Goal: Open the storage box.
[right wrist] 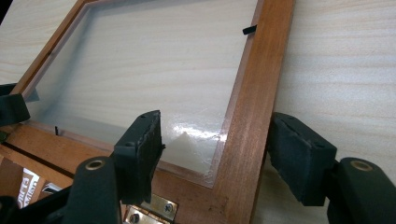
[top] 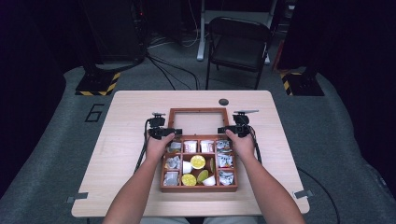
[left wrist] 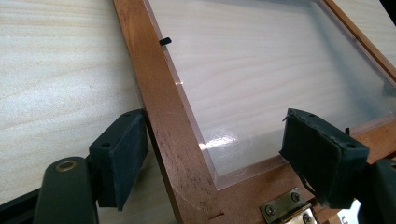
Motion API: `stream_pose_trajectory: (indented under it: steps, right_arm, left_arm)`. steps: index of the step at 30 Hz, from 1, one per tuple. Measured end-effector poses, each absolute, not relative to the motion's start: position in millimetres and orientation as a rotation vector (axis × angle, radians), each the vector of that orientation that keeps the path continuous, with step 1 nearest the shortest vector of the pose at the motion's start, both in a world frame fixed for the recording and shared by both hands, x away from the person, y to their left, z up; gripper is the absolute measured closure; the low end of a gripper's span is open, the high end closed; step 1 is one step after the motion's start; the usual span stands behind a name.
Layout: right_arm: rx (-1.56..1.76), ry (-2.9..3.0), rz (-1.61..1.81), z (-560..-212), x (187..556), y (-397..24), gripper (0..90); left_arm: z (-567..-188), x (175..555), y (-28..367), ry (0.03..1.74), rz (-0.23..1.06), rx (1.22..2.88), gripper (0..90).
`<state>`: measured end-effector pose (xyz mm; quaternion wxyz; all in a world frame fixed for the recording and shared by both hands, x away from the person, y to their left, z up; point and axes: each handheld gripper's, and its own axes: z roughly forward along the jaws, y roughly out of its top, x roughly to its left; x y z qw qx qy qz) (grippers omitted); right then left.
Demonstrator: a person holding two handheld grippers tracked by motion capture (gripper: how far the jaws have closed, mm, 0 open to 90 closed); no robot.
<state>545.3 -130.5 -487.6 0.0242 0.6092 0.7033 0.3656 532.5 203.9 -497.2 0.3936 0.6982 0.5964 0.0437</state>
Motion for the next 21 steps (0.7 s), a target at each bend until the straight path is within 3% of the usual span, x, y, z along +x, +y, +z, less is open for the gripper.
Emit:
stream_pose_trajectory:
  steps: [21]
  right_arm:
    - [1.921,2.193,1.127,-487.4,546.9,-131.7,34.3]
  left_arm:
    - [-495.8,532.0,205.6,1.519,0.112,1.775,23.7]
